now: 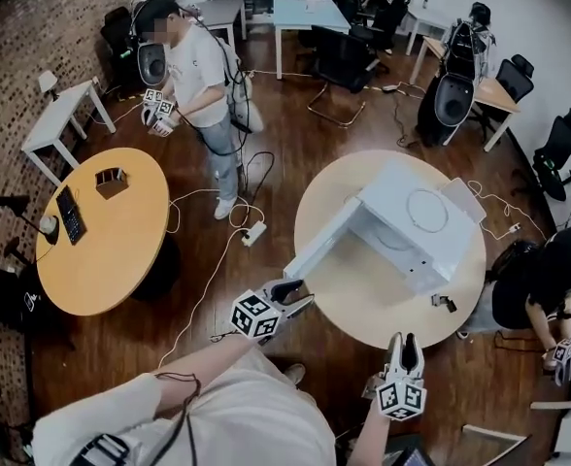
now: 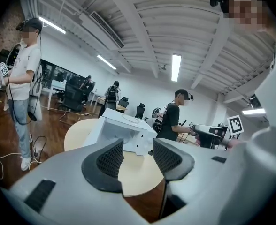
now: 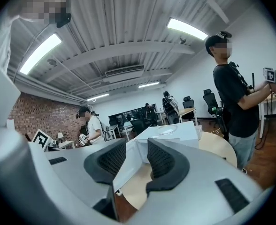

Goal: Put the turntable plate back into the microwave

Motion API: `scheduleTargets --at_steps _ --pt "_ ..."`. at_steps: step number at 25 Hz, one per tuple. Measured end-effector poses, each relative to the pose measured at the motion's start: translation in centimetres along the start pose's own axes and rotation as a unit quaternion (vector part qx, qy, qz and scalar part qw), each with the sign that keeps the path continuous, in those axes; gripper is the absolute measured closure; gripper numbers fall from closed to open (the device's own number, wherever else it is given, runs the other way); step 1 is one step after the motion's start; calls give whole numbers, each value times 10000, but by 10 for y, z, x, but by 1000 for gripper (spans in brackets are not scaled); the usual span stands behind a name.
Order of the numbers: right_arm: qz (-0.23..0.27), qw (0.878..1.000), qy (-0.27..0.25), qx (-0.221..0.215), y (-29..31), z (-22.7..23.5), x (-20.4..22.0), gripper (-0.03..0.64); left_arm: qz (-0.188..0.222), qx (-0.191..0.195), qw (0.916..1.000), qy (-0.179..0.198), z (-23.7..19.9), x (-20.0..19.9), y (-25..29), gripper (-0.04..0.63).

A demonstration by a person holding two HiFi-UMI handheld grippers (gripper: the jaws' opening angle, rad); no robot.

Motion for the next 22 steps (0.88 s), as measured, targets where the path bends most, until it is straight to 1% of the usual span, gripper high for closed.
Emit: scheduleTargets --at_steps 4,8,10,12,14,18,22 --pt "18 9999 -135 90 7 -9 -3 471 -73 216 9997 105 -3 -10 2 394" --pt "-112 9988 -95 467 7 -11 8 471 -315 450 9983 210 -11 -20 8 393" --pt "-175 9978 -133 627 9 -13 15 471 -378 586 9969 356 -16 -26 11 394" --pt "-210 9970 -131 736 17 -17 18 471 -418 659 9963 358 -26 -32 13 394" --pt "-173 9965 -139 809 22 -23 16 471 -463 748 9956 327 -34 -34 15 394" --pt "-36 9941 -193 1070 26 -27 16 471 -600 1026 9921 401 -41 -32 30 394" --pt "-5 9916 -238 1272 28 -32 14 471 -653 1206 9894 482 -45 -39 37 394"
Point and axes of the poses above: the fingertips, and each gripper's own axes: y forward along the fingers, z to its right, x out of its underside, the point moved 9 cm from there along -y, backward along the fingers, and after that the axes turned 5 degrees about -x, right-handed, at the moved point
